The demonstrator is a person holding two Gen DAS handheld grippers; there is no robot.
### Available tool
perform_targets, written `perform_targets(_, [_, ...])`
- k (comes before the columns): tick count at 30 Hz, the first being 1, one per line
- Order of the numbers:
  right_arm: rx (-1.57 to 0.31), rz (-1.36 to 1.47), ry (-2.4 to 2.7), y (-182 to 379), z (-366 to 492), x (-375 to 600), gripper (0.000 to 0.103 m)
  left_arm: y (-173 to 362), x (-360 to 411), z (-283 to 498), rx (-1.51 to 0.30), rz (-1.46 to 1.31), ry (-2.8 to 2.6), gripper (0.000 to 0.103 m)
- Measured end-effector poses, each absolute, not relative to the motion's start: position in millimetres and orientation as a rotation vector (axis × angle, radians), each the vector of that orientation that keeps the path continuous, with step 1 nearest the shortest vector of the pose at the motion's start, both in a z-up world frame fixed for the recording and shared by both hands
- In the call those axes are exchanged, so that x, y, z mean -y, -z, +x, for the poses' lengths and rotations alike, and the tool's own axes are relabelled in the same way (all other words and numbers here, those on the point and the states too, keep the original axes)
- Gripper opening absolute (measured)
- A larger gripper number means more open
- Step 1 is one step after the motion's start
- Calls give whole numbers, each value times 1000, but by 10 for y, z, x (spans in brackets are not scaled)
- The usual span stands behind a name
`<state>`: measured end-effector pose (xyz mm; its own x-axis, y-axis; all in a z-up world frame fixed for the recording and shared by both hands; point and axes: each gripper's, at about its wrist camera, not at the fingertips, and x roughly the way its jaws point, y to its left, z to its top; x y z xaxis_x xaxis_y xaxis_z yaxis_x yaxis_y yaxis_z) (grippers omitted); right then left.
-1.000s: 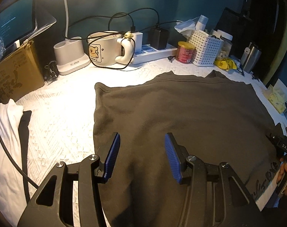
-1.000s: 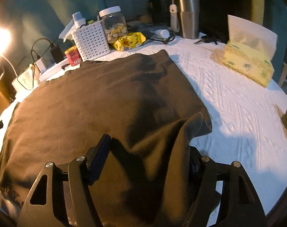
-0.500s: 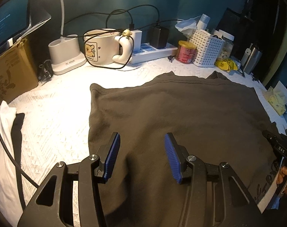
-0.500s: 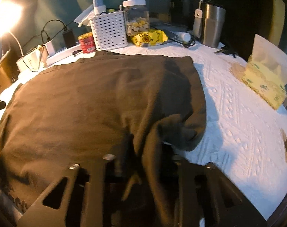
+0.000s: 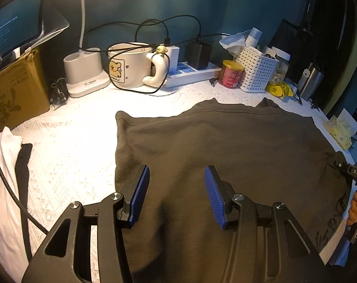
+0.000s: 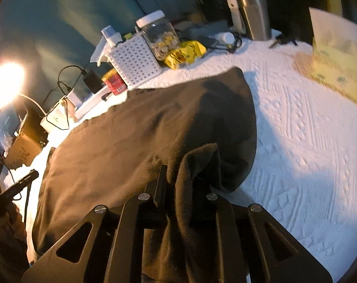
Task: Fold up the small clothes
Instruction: 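Grasp the T-shirt's side edge with the right tool and lift it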
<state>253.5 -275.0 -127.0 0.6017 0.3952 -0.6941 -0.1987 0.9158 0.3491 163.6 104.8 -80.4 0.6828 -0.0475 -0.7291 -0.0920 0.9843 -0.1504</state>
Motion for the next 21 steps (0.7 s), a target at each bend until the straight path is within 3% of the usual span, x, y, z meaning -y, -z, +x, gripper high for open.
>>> perform_targets(21, [-760, 71, -471, 662, 2456, 1794, 16, 795, -1530, 1324, -764, -257, -54, 49])
